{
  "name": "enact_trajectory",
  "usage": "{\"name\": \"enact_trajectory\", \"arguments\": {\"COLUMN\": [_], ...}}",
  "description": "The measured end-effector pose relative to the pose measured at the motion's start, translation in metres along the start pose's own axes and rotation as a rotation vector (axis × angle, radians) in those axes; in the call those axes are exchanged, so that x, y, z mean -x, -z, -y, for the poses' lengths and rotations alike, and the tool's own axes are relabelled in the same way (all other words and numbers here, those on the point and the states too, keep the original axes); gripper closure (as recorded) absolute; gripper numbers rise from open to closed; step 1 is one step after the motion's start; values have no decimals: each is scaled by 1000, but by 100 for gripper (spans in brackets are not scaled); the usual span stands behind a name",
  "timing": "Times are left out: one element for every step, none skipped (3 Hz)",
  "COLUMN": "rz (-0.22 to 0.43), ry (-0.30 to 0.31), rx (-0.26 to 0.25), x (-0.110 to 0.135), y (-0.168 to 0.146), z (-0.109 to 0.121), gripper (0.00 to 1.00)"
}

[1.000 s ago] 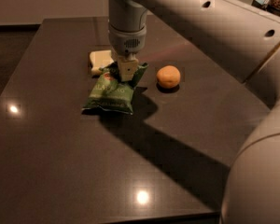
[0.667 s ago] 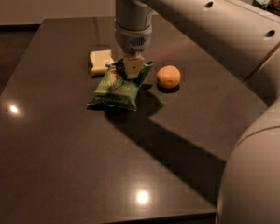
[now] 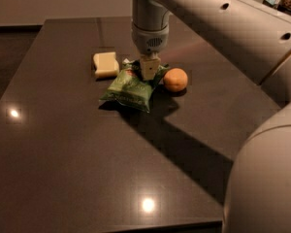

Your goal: Move green jalapeno chip bag near orange

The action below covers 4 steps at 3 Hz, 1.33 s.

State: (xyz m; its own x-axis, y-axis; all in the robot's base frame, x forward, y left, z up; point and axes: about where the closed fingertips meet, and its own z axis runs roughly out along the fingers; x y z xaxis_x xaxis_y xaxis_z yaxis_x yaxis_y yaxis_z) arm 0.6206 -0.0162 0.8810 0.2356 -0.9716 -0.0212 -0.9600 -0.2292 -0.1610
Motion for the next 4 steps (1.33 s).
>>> {"name": "enact_trajectory", "arguments": {"rz": [-17, -14, -11, -5], "ry": [-5, -5, -5, -4], "rx": [-7, -16, -23, -34], "x": [-9, -8, -7, -6], "y": [0, -1, -3, -6], "z": [2, 5, 7, 11], "gripper": [80, 57, 33, 0]}}
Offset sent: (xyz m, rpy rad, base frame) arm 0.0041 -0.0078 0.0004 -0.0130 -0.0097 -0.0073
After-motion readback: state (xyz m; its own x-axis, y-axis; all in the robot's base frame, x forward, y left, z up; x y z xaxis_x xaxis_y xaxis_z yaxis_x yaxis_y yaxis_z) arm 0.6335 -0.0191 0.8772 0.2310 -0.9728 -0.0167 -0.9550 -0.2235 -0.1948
